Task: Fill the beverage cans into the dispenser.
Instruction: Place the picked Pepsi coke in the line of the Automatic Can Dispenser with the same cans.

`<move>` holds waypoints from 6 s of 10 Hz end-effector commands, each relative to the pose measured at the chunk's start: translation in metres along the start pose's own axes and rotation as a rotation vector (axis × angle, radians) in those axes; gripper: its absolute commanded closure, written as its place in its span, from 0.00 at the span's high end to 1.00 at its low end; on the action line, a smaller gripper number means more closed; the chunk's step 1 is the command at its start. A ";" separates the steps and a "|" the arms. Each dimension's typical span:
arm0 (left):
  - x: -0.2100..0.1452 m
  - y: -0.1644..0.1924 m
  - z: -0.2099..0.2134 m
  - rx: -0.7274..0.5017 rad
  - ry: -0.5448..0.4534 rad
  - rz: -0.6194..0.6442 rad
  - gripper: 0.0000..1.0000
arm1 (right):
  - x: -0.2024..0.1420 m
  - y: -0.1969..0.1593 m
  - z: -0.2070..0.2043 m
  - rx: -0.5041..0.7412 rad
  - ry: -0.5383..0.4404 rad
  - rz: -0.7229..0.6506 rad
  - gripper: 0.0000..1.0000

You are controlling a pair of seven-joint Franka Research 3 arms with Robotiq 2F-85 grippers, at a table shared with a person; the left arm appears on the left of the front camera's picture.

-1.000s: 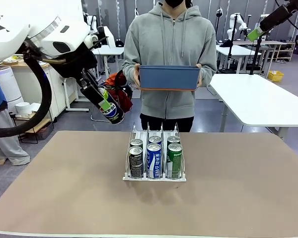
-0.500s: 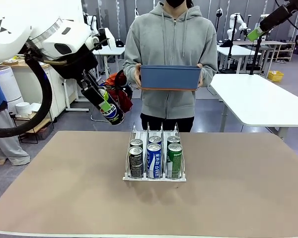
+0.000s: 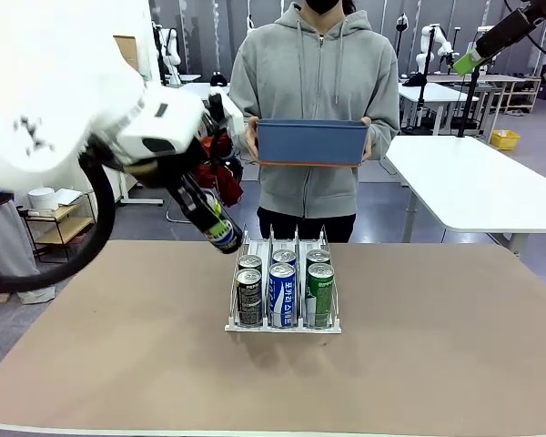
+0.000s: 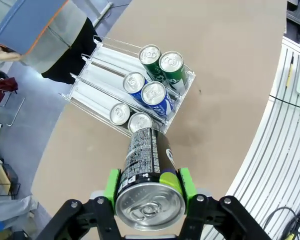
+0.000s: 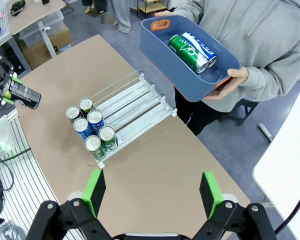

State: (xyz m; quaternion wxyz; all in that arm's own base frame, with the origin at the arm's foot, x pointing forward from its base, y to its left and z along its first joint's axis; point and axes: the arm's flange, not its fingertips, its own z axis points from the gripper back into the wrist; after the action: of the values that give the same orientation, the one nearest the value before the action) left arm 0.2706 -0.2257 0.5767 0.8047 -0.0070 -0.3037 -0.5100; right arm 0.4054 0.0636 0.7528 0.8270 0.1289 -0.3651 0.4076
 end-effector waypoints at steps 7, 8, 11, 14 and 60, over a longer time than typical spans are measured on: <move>-0.032 -0.021 -0.088 0.015 0.055 -0.022 0.58 | 0.000 0.001 0.000 0.003 0.001 0.001 1.00; -0.035 -0.021 -0.094 -0.003 0.064 -0.027 0.58 | 0.000 0.001 0.000 0.003 0.001 0.001 1.00; -0.029 -0.024 -0.096 -0.115 0.108 -0.030 0.58 | 0.000 0.001 0.000 0.003 0.001 0.001 1.00; -0.019 -0.017 -0.101 -0.029 0.103 -0.020 0.58 | 0.000 0.001 0.000 0.003 0.001 0.001 1.00; -0.001 0.044 -0.255 -0.193 0.319 0.059 0.58 | 0.000 0.001 0.000 0.003 0.001 0.001 1.00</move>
State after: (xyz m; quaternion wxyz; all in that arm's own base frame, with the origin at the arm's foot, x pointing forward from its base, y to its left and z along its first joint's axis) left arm 0.4318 -0.2874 0.3820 0.8539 -0.0220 -0.1183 -0.5063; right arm 0.4052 0.0636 0.7530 0.8269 0.1288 -0.3653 0.4077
